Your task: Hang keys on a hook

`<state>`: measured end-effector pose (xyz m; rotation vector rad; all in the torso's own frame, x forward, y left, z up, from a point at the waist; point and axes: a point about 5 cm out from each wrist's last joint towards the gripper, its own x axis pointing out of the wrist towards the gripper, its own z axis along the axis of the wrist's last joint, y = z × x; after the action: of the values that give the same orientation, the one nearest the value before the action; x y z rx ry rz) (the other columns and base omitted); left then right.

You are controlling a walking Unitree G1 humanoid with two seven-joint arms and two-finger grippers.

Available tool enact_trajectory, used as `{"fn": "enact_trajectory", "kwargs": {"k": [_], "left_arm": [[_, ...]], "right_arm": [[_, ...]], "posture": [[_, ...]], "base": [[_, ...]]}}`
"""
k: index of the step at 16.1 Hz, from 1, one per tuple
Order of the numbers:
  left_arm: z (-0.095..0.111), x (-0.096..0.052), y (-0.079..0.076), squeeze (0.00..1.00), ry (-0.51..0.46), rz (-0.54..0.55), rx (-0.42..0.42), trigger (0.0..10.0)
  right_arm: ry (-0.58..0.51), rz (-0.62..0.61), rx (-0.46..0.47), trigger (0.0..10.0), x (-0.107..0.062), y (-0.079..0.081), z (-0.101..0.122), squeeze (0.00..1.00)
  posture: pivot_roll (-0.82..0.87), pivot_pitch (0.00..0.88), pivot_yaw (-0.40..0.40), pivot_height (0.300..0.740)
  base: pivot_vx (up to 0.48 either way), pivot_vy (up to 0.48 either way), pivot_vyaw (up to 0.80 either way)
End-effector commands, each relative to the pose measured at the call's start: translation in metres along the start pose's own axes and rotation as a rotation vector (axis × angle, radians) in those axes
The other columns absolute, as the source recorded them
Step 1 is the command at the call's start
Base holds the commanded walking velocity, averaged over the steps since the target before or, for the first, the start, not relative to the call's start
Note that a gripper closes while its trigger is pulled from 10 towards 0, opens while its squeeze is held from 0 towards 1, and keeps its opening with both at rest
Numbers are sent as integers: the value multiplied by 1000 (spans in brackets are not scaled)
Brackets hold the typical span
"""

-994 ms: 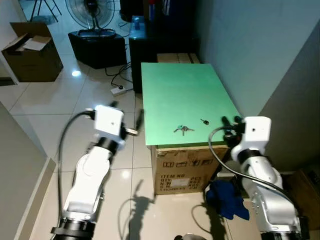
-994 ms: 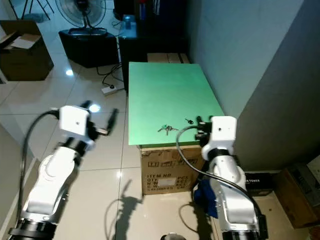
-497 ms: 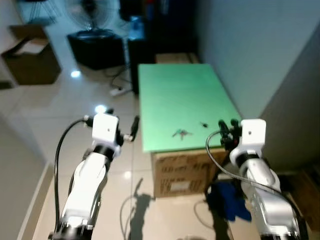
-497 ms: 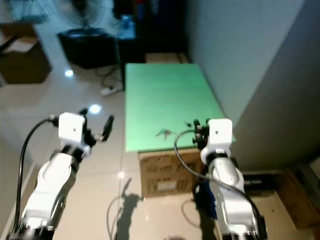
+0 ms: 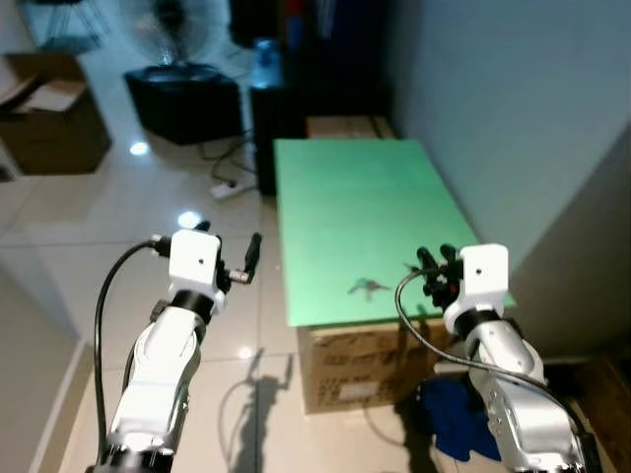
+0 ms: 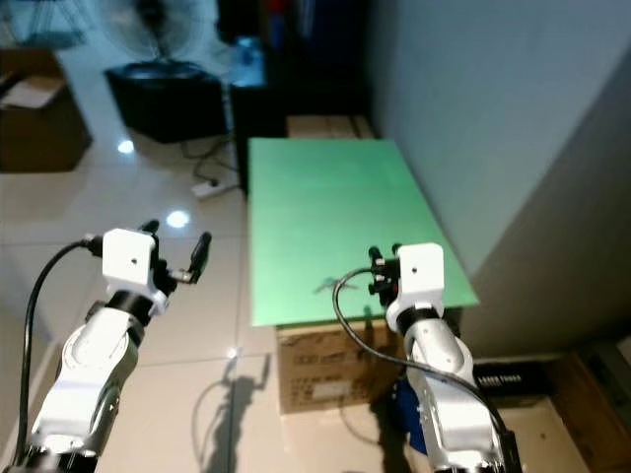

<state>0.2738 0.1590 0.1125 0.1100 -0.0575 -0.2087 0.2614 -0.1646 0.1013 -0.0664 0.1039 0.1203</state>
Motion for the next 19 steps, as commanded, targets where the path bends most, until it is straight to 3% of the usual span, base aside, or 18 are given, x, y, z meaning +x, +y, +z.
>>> {"fn": "enact_trajectory", "kwargs": {"k": [1,5,9,13,15,19], "left_arm": [[4,1,-4,0,-17,-26,7,10000],[2,-1,-9,0,-11,-32,5,10000],[1,-2,-15,0,-10,-35,0,10000],[0,-4,-15,0,-2,-28,0,10000],[-1,-6,-12,0,11,-10,-6,10000],[-3,-6,-7,0,30,-2,15,10000]], "right_arm": [[2,-12,-10,10000,-2,-4,0,0],[28,-5,-9,10000,-3,-7,-4,0],[22,29,-31,10000,-2,-5,-3,0],[47,138,-141,10000,-1,6,-6,0],[51,121,-86,10000,-1,6,-8,0],[45,127,-102,10000,0,6,-8,0]], "posture": [[-82,24,2,740],[-83,26,0,740],[-79,19,-7,740],[-74,15,-14,740],[-71,10,-17,740],[-66,13,-17,740]], "base": [[341,0,0],[342,0,-572],[343,0,0],[344,0,400],[171,0,200],[0,0,0]]}}
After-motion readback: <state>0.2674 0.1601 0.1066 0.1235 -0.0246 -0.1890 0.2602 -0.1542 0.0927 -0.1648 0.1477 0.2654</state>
